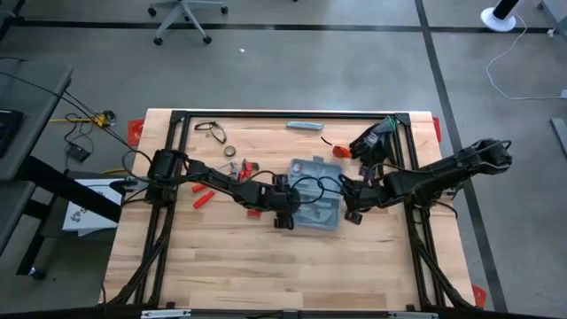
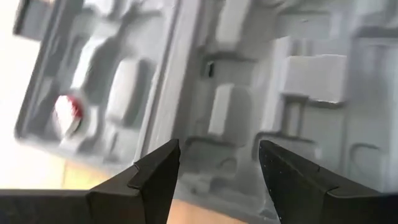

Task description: Prefit tool cases

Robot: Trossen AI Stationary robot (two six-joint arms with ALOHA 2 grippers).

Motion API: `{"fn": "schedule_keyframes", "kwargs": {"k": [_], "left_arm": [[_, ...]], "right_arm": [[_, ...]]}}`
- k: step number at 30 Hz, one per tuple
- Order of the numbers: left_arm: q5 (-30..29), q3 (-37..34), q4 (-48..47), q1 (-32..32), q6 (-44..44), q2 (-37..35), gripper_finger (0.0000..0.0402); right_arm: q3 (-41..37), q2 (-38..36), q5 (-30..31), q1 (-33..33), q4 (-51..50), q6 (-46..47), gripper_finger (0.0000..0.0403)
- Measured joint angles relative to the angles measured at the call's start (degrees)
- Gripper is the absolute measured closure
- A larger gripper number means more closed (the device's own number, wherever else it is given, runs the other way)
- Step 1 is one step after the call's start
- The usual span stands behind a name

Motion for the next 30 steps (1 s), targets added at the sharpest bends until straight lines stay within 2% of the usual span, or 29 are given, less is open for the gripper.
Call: {"fn": "schedule_keyframes", "kwargs": {"k": [6, 12, 20, 30], "left_arm": [[-2.4, -0.3, 0.0, -2.4, 0.7, -1.2, 0.0188], [-0.7, -0.2, 5.6, -3.5, 2.9, -4.0, 0.0188], [1.3, -9.9, 22.4, -2.0, 1.5, -7.4, 0.0188], [3.0, -15.4, 24.9, -0.9, -3.3, -8.0, 0.0188]], "right_arm": [[-1.2, 0.0, -1.1, 0.0, -2.8, 1.6, 0.0329], [-6.8, 0.2, -5.6, 0.0, 0.8, 4.8, 0.0329], [-14.7, 0.2, -8.1, 0.0, 11.5, 7.8, 0.0329], [-17.1, 0.2, -8.5, 0.0, 14.9, 9.1, 0.0329]]}}
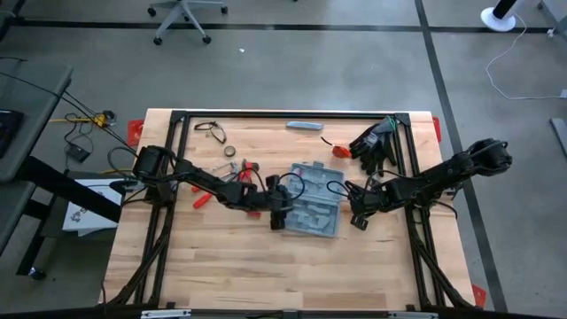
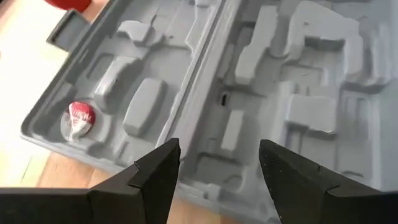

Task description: Prefit tool cases

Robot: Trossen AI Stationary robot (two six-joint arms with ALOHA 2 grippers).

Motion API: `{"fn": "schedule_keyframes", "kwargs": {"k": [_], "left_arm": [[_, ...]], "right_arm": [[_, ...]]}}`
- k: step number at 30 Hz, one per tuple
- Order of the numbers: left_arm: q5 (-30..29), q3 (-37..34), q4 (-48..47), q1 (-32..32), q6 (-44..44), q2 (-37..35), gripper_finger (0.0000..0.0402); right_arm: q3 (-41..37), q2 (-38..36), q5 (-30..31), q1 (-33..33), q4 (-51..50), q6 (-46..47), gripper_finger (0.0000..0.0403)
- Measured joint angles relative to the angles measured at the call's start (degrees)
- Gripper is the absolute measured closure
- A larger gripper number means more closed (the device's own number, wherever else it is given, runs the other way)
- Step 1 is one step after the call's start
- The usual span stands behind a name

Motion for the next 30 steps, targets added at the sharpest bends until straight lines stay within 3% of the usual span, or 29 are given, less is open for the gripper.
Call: {"fn": "schedule_keyframes", "kwargs": {"k": [7, 17, 23, 30], "left_arm": [[-0.6, 0.0, 0.6, -0.2, 0.6, -0.6, 0.0188], [-1.7, 0.0, -0.2, -0.2, 0.3, -1.2, 0.0188], [-2.7, 0.0, -0.8, -0.6, -0.5, -1.2, 0.0188], [-3.7, 0.0, -0.8, -0.6, -0.7, -1.2, 0.0188]], "right_arm": [[0.9, 0.1, -0.3, 0.0, -0.8, -0.2, 0.0329], [9.5, 0.1, 1.5, 0.0, -1.3, -5.5, 0.0329], [10.4, 0.9, 3.7, 1.9, 11.0, -7.8, 0.0329], [10.4, 8.3, 4.5, 3.5, 24.8, -9.7, 0.0329]]}}
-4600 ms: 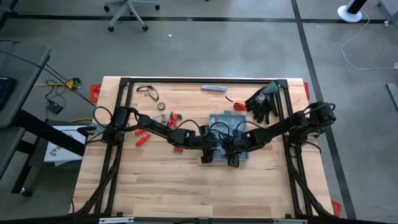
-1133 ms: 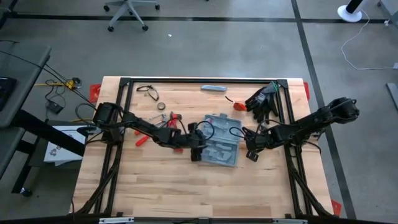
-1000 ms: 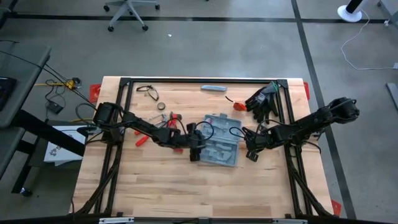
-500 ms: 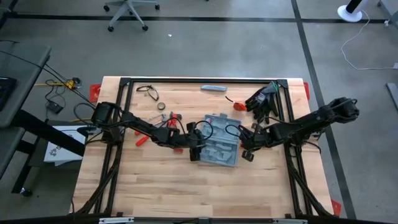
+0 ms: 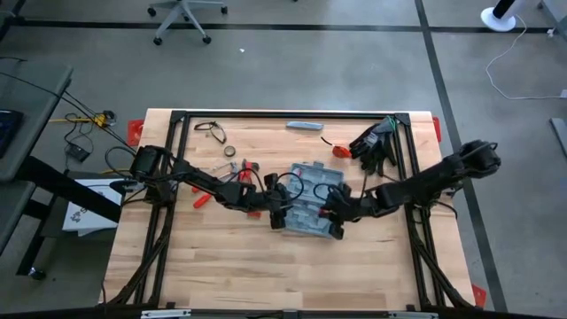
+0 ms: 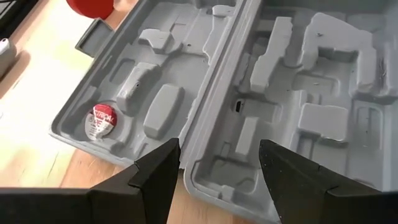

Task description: Prefit tool cases

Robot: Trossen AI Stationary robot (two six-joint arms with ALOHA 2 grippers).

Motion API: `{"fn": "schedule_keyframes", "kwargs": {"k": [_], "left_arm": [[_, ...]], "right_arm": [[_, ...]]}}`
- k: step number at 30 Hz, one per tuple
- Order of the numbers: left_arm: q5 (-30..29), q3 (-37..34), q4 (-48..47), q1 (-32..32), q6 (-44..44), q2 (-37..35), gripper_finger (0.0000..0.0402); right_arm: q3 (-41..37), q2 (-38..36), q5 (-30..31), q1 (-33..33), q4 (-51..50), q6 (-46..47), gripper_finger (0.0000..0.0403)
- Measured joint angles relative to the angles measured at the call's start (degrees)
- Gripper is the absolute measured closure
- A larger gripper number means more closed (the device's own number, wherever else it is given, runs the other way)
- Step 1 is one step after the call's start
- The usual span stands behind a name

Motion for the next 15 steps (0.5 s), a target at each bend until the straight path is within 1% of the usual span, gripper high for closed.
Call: {"fn": "schedule_keyframes", "kwargs": {"k": [6, 11, 15], "left_arm": [[0.0, 0.0, 0.0, 0.0, 0.0, 0.0, 0.0188], [0.0, 0.0, 0.0, 0.0, -0.1, 0.0, 0.0188], [0.0, 0.0, 0.0, 0.0, -0.1, 0.0, 0.0188]], "right_arm": [[0.0, 7.0, -1.0, 0.0, 9.6, -1.2, 0.0329], [0.0, 8.8, -1.0, 0.0, 12.2, -1.4, 0.0329], [0.0, 10.2, -1.0, 0.0, 16.8, -2.4, 0.0329]]}}
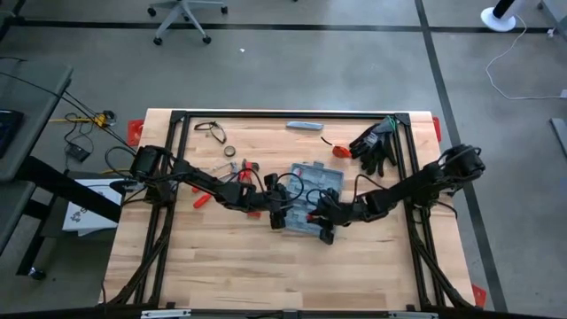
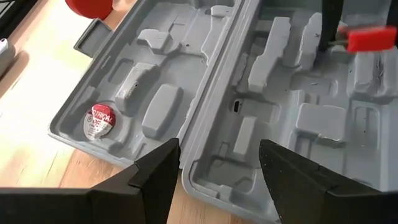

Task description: Prefit tool cases

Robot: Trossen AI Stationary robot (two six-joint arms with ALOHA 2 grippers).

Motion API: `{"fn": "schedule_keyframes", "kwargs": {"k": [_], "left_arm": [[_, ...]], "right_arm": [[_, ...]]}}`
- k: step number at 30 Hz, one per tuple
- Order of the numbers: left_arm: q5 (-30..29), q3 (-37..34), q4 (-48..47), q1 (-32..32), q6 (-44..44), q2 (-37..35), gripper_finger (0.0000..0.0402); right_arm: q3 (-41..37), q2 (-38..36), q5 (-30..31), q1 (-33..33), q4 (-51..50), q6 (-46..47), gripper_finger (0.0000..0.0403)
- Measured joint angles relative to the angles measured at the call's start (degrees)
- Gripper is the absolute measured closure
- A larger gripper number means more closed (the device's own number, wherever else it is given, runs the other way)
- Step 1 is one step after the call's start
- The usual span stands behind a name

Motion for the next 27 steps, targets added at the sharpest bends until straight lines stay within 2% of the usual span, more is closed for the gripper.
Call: {"fn": "schedule_keyframes", "kwargs": {"k": [12, 19, 27], "left_arm": [[0.0, 0.0, 0.7, 0.0, -0.1, 0.0, 0.0188], [1.7, 0.0, 5.5, -0.5, 0.6, 0.0, 0.0188], [1.9, 0.0, 5.7, -0.6, 1.0, 0.0, 0.0188]], "right_arm": [[0.0, 4.5, 0.2, -0.1, 1.5, 0.5, 0.0329], [0.0, 4.8, 0.4, -0.1, -2.1, 1.6, 0.0329], [0.1, 4.7, 0.1, -0.1, -5.4, 2.9, 0.0329]]}}
